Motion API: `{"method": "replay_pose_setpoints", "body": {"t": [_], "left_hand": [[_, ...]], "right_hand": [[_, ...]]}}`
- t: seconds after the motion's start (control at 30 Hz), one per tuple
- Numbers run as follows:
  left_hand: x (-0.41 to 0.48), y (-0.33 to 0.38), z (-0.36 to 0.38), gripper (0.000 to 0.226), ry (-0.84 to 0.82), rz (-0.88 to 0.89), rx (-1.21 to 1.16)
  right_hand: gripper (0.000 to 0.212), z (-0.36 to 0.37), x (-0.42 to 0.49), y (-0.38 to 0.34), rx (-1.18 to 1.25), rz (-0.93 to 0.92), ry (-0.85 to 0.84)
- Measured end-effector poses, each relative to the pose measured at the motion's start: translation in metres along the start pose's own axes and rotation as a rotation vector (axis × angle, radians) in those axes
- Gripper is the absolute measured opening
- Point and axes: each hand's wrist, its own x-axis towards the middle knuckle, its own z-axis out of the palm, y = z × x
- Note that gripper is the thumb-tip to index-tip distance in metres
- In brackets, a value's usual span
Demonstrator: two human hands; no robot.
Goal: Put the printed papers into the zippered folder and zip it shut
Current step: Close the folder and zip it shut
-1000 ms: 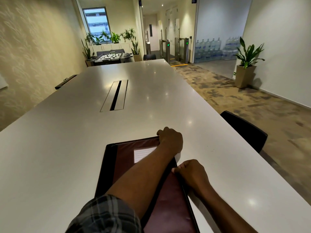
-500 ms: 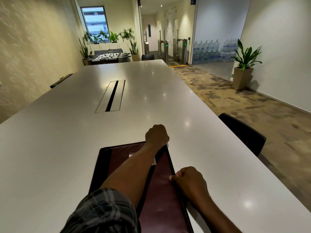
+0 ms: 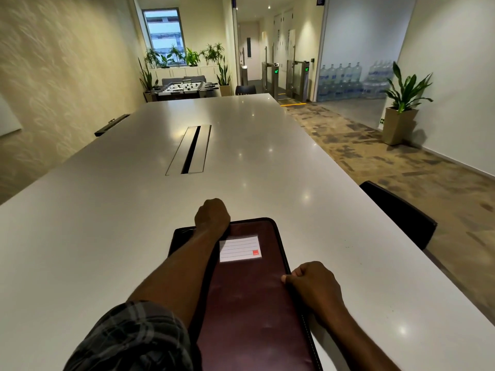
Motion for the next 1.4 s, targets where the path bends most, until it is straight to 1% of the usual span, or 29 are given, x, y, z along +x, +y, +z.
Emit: {"method": "replay_pose_setpoints", "body": {"t": [0.23,0.33,0.43,0.5,0.57,0.6,0.7,0.77,0.83,0.9,1.03,1.13,1.3,1.37,1.4], "left_hand": [[-0.009,-0.065,-0.029,0.012,0.112,-0.129,0.15],[-0.016,-0.077,-0.032,0.012,0.136,-0.185,0.095],[-0.033,-0.081,-0.028,0.024,0.152,-0.271,-0.014],[-0.052,-0.084,-0.026,0.039,0.136,-0.334,-0.104],[-0.075,-0.088,-0.026,0.051,0.108,-0.349,-0.147],[-0.086,-0.09,-0.027,0.053,0.088,-0.338,-0.155],[-0.128,-0.104,-0.037,0.047,0.011,-0.297,-0.184],[-0.156,-0.117,-0.046,0.046,-0.055,-0.316,-0.193],[-0.183,-0.127,-0.052,0.046,-0.127,-0.333,-0.208],[-0.204,-0.131,-0.054,0.042,-0.151,-0.313,-0.277],[-0.226,-0.127,-0.056,0.024,-0.028,-0.3,-0.517],[-0.225,-0.125,-0.062,0.015,0.047,-0.307,-0.644],[-0.188,-0.137,-0.088,0.011,0.124,-0.261,-0.693],[-0.167,-0.144,-0.1,0.008,0.142,-0.235,-0.694],[-0.157,-0.147,-0.104,0.01,0.143,-0.223,-0.693]], "right_hand": [[0.034,0.0,-0.002,-0.005,-0.016,0.015,-0.002],[0.036,-0.002,-0.003,-0.007,-0.028,0.019,-0.003],[0.04,-0.002,-0.006,-0.009,-0.03,0.017,0.007],[0.041,-0.004,-0.01,-0.009,-0.011,0.004,0.012],[0.035,-0.008,-0.017,-0.005,-0.001,-0.011,-0.002],[0.031,-0.011,-0.02,0.0,-0.007,-0.013,-0.022],[0.023,-0.019,-0.038,0.014,-0.026,0.006,-0.129],[0.02,-0.02,-0.05,0.02,-0.049,0.029,-0.179],[0.021,-0.019,-0.06,0.022,-0.038,0.047,-0.199],[0.019,-0.017,-0.065,0.021,0.001,0.056,-0.183],[0.007,-0.018,-0.07,0.013,0.132,0.052,-0.189],[0.021,-0.02,-0.067,0.004,0.305,0.089,-0.197],[0.031,-0.007,-0.046,-0.036,0.477,0.095,-0.224],[0.03,0.001,-0.03,-0.057,0.501,0.095,-0.242],[0.028,0.005,-0.022,-0.068,0.502,0.098,-0.245]]}}
